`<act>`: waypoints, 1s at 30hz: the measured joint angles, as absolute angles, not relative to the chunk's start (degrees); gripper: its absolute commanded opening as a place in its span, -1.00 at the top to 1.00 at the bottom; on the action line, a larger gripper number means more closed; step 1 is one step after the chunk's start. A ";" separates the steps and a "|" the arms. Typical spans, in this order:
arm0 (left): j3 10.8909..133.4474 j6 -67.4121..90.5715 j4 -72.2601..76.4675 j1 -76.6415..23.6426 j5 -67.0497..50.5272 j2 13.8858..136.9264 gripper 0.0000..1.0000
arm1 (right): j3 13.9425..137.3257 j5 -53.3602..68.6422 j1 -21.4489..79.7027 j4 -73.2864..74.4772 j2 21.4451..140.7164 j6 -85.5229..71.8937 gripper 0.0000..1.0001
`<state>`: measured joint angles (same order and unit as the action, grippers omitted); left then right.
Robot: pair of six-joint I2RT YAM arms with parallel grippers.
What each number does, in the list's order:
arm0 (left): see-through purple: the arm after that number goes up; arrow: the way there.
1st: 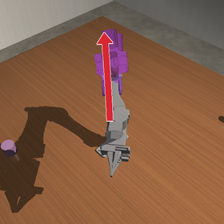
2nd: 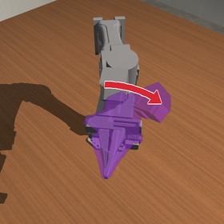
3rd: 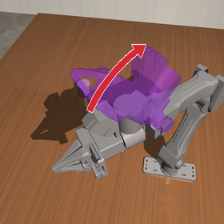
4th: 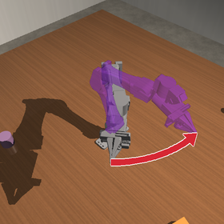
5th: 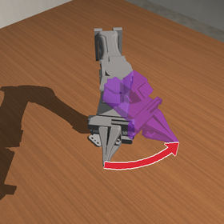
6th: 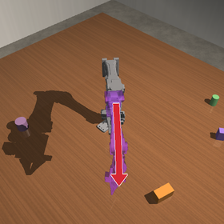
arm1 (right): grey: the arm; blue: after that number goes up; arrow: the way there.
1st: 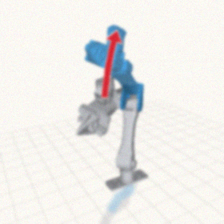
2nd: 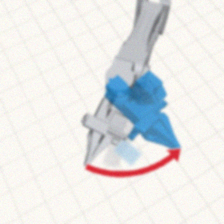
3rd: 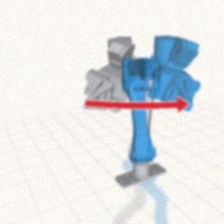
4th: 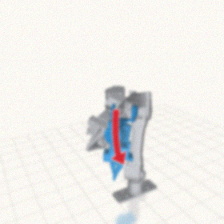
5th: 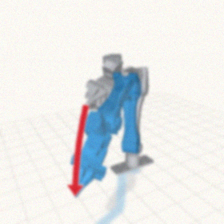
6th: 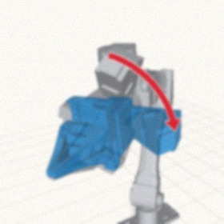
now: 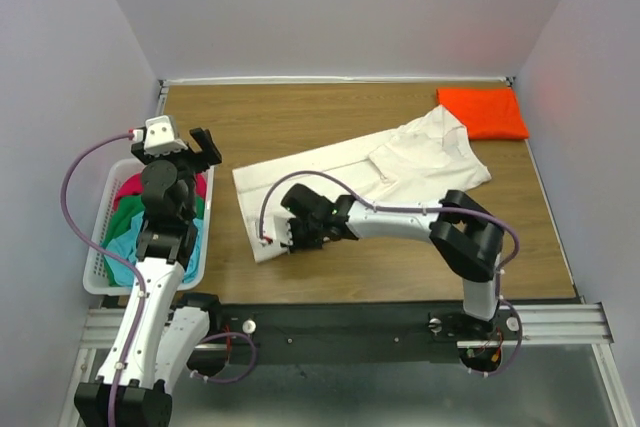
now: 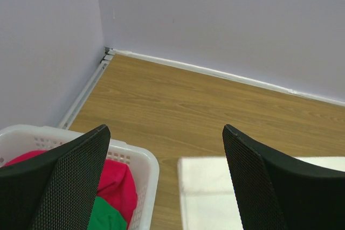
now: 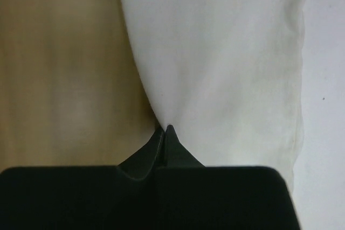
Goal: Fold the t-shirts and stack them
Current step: Fold the tshirt
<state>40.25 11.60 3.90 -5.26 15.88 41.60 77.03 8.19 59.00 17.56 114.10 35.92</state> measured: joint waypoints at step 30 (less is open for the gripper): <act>97.30 10.41 -11.07 -24.36 -29.23 118.80 -0.44 | 54.04 39.66 -5.37 35.09 79.92 37.21 -0.37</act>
